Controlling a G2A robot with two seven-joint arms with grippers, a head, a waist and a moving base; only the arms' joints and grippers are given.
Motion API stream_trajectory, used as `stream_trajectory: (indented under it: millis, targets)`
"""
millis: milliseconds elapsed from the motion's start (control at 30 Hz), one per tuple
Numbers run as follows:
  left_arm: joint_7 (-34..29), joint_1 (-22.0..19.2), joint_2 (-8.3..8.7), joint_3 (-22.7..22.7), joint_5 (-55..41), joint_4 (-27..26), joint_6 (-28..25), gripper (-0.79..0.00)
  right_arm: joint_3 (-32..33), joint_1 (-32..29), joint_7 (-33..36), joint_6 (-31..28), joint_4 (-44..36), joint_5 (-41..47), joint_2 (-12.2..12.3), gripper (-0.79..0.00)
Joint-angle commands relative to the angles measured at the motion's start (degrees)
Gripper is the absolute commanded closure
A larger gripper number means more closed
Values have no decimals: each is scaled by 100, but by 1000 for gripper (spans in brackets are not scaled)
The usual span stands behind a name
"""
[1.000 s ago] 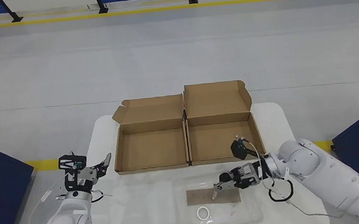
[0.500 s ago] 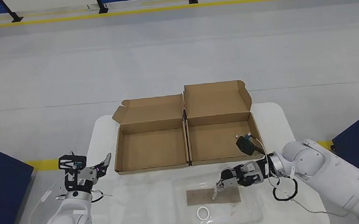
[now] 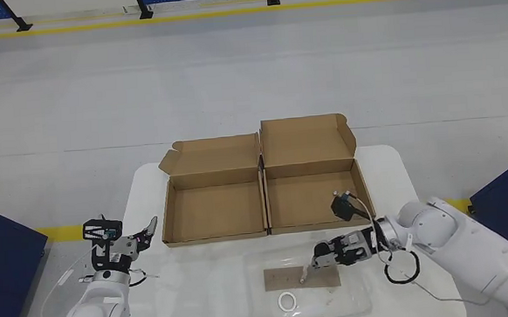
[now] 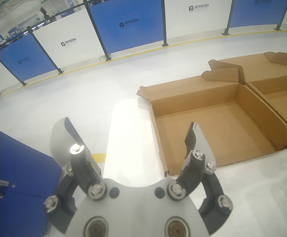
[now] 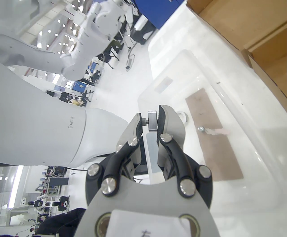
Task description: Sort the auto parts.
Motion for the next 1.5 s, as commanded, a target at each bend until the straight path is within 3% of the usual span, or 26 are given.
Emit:
stream_trajectory:
  millis: [0, 567, 933, 1467]
  targets:
    - [0, 0, 0, 0, 0, 0, 0, -785, 20, 36, 106, 212, -63, -414, 4, 0]
    - [0, 0, 0, 0, 0, 0, 0, -785, 16, -29, 183, 864, -678, -2136, -57, 0]
    - [0, 0, 0, 0, 0, 0, 0, -785, 71, -42, 25, 788, -695, -2172, -60, 0]
    - [0, 0, 0, 0, 0, 0, 0, -785, -433, 102, 664, 2043, -1737, -4308, -313, 0]
